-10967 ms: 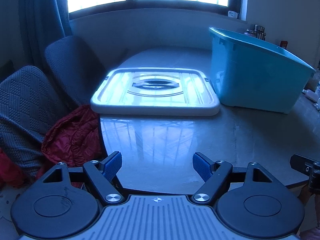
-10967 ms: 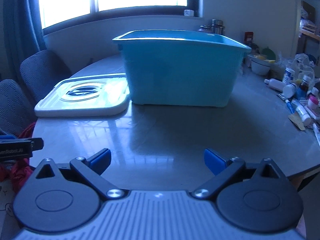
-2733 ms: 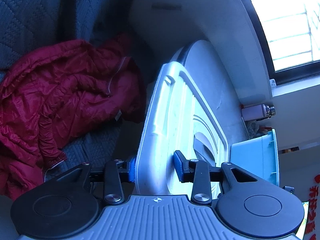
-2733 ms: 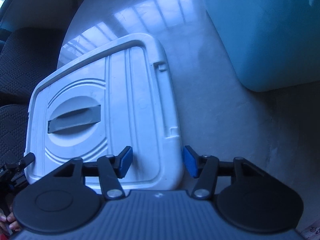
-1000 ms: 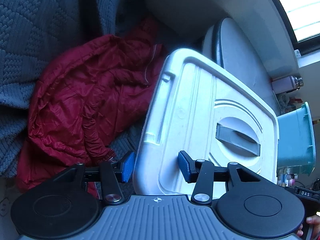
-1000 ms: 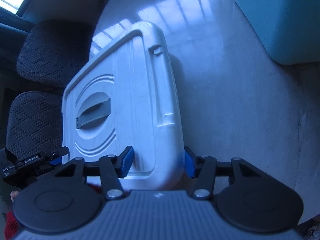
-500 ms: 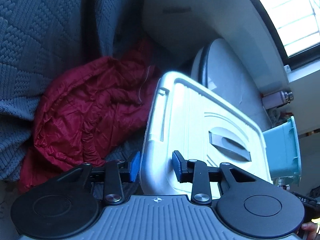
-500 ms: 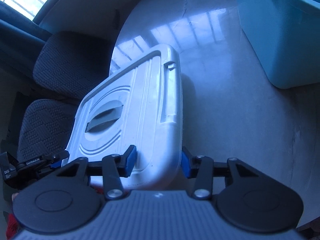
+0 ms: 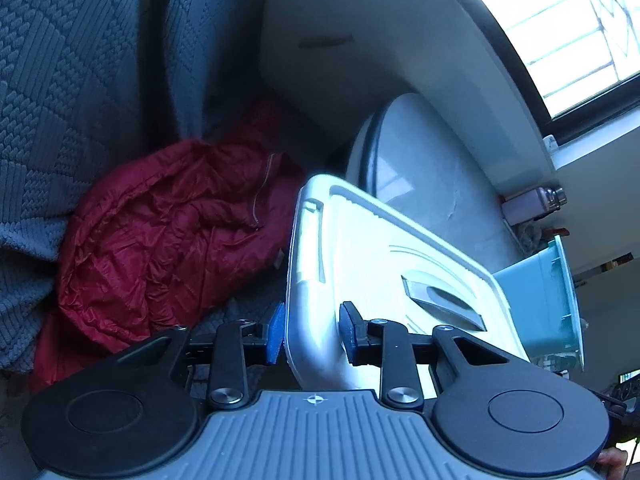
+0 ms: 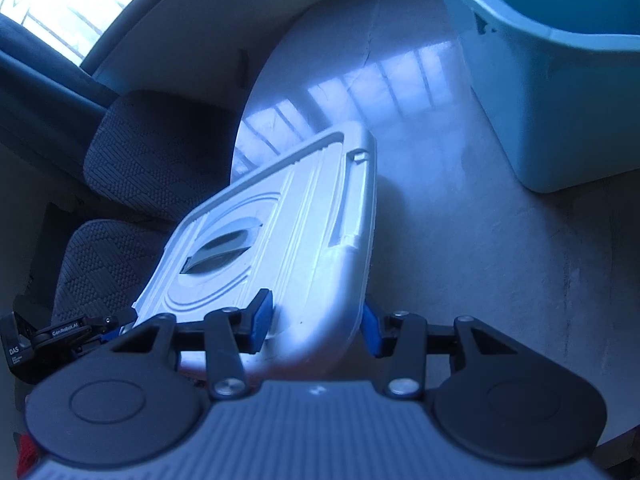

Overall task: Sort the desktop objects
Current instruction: 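Lift the white lid off the table with both tools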

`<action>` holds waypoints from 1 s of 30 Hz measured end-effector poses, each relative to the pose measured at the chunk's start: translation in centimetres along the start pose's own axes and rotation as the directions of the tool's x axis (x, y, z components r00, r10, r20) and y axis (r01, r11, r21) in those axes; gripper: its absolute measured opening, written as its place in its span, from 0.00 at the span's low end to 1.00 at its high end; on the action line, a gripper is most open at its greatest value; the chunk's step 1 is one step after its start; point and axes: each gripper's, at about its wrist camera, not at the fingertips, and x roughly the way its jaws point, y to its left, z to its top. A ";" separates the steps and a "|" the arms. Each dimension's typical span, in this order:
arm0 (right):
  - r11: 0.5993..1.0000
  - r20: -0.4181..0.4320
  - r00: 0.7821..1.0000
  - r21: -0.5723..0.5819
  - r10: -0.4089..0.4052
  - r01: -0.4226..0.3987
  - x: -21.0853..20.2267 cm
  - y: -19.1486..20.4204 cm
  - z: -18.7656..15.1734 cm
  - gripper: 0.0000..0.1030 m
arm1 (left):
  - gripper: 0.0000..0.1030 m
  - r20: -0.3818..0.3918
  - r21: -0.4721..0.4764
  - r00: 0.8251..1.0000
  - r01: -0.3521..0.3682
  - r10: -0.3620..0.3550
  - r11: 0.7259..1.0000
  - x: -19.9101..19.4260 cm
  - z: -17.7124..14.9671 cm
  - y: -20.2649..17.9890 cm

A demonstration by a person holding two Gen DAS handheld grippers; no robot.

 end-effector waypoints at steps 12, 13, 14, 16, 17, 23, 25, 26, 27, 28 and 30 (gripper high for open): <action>0.999 0.065 0.997 -0.013 0.031 -0.030 -2.6 -0.6 -0.1 0.45 | 0.29 0.060 0.050 0.998 0.019 -0.022 0.999 -2.2 0.5 -3.4; 0.999 0.069 0.997 -0.015 0.032 -0.031 -2.8 -0.7 -0.1 0.45 | 0.29 0.064 0.058 0.998 0.019 -0.023 0.998 -2.4 0.5 -3.7; 0.999 0.072 0.997 -0.017 0.033 -0.032 -3.1 -0.8 -0.2 0.45 | 0.29 0.067 0.063 0.997 0.022 -0.026 0.998 -2.6 0.5 -4.0; 0.999 0.082 0.996 -0.020 0.036 -0.034 -3.7 -0.9 -0.3 0.45 | 0.29 0.073 0.072 0.997 0.028 -0.033 0.997 -2.9 0.5 -4.5; 0.999 0.087 0.996 -0.020 0.037 -0.035 -4.0 -1.0 -0.3 0.45 | 0.29 0.075 0.078 0.997 0.030 -0.036 0.997 -3.0 0.4 -4.8; 0.999 0.126 0.991 -0.039 0.038 -0.033 -6.5 -1.4 -1.2 0.45 | 0.29 0.094 0.106 0.994 0.039 -0.049 0.994 -4.1 -0.6 -7.0; 0.998 0.139 0.989 -0.045 0.042 -0.036 -7.5 -1.8 -1.7 0.45 | 0.29 0.103 0.116 0.993 0.044 -0.056 0.992 -4.6 -1.3 -7.9; 0.998 0.145 0.988 -0.048 0.044 -0.037 -8.1 -2.1 -2.0 0.45 | 0.29 0.107 0.121 0.992 0.046 -0.059 0.992 -4.8 -1.7 -8.3; 0.998 0.151 0.987 -0.052 0.046 -0.039 -8.6 -2.4 -2.2 0.45 | 0.29 0.113 0.125 0.992 0.048 -0.062 0.991 -5.1 -2.2 -8.8; 0.998 0.157 0.986 -0.056 0.049 -0.041 -9.2 -2.7 -2.4 0.45 | 0.29 0.119 0.130 0.991 0.049 -0.065 0.990 -5.4 -2.7 -9.2; 0.997 0.172 0.984 -0.065 0.057 -0.046 -10.5 -3.5 -3.0 0.45 | 0.29 0.134 0.136 0.988 0.053 -0.071 0.989 -6.0 -3.9 -10.2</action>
